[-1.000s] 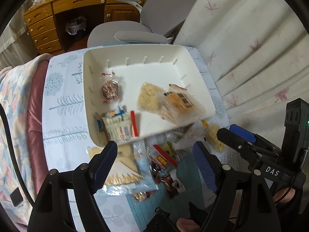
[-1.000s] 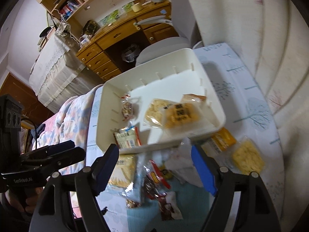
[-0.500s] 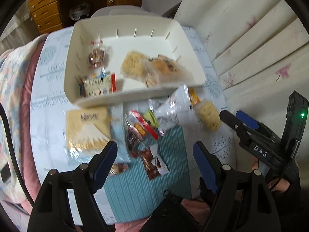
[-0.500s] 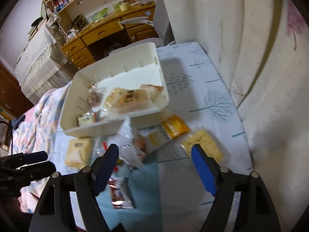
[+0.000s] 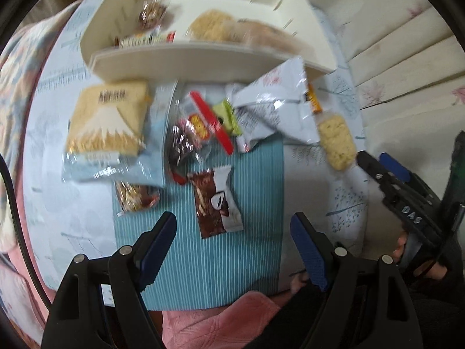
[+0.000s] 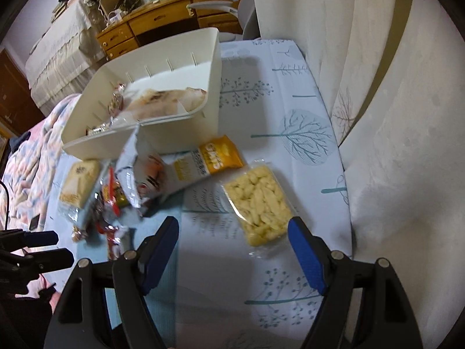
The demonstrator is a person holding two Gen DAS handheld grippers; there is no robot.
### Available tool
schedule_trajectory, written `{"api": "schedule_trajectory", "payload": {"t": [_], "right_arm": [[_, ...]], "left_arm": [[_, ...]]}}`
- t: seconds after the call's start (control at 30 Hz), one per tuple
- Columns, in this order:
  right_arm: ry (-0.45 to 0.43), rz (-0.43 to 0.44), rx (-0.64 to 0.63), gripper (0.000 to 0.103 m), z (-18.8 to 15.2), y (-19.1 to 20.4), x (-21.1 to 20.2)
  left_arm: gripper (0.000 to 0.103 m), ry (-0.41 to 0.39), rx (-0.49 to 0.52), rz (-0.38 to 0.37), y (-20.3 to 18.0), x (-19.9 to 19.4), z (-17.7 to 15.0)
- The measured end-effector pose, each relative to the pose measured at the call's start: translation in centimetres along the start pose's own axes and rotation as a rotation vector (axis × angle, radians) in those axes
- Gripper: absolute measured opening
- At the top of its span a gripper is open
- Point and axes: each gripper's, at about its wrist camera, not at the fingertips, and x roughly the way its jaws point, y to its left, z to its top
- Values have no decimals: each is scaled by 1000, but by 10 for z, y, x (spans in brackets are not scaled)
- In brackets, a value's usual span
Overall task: Organize snacks
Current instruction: 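Move both tools back from the tray toward the snacks on the table, then grasp the brown chocolate snack with the left tool while the right tool grasps the corn-puff bag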
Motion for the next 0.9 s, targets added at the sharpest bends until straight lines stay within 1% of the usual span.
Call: {"api": "schedule_trajectory", "payload": {"t": [0.17, 0.33, 0.5, 0.73, 0.9], "right_arm": [[14, -8, -49, 78, -1, -13, 13], [40, -9, -106, 78, -1, -22, 31], [75, -8, -153, 78, -1, -27, 51], [105, 0, -190, 78, 2, -30, 72], [119, 9, -192, 78, 5, -32, 82]], "left_arm": [[80, 47, -80, 31, 4, 28, -5], [80, 86, -150, 42, 7, 52, -9], [80, 108, -215, 65, 10, 71, -9], [79, 122, -265, 89, 8, 90, -4], [70, 142, -282, 93, 4, 100, 5]]}}
